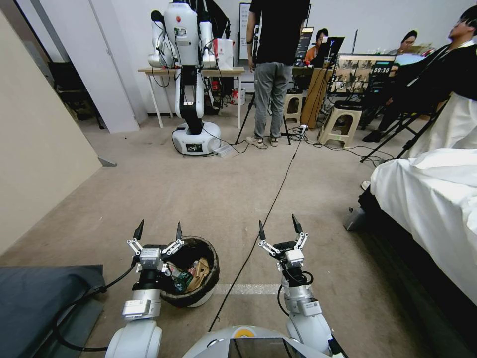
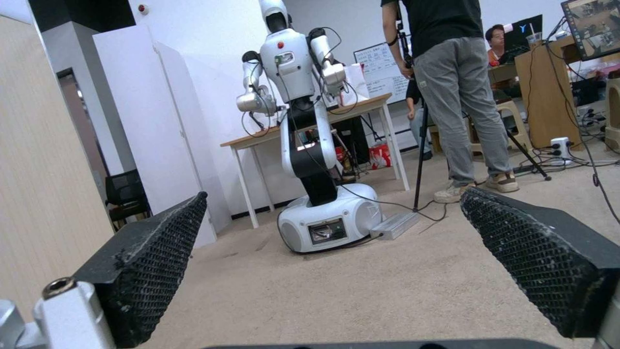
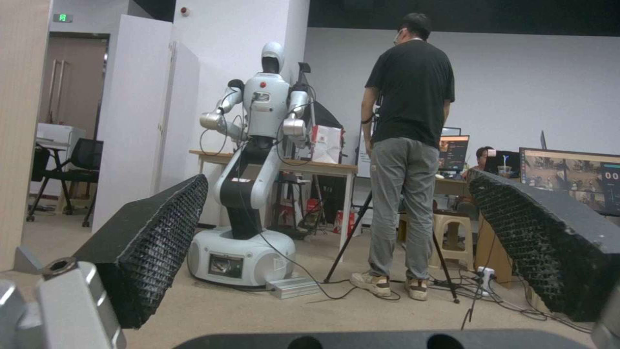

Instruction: Pick up the trash bin, then pick up the garbage from the floor and place it into the trash bin.

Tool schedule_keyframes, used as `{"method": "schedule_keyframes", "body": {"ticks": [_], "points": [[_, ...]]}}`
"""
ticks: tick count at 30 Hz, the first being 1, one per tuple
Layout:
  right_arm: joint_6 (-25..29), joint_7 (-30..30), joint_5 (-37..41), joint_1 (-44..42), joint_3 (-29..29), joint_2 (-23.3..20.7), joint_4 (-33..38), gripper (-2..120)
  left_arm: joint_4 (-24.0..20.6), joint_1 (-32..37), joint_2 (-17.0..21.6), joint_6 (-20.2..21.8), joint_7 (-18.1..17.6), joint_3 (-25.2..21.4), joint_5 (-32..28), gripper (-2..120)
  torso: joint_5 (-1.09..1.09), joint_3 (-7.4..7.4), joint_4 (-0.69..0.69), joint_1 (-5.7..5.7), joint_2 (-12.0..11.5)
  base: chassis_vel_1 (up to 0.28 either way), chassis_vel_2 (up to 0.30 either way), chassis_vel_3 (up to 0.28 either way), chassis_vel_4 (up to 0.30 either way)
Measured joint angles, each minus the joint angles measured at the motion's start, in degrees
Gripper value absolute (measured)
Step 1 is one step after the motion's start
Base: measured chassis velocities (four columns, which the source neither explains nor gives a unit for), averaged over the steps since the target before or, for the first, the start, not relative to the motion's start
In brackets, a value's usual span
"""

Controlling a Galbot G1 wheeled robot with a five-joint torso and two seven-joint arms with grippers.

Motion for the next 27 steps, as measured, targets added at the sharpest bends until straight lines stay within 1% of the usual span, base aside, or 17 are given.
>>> {"method": "schedule_keyframes", "body": {"ticks": [27], "points": [[-0.02, 0.0, 0.02, 0.02, 0.0, -0.03, 0.12, 100, 0.05, -0.01, 0.01, 0.23, -0.06, -0.01, -0.1, 100, 0.0, 0.0, 0.0, -0.01, 0.0, 0.0, 0.0, 0.0, 0.0]]}}
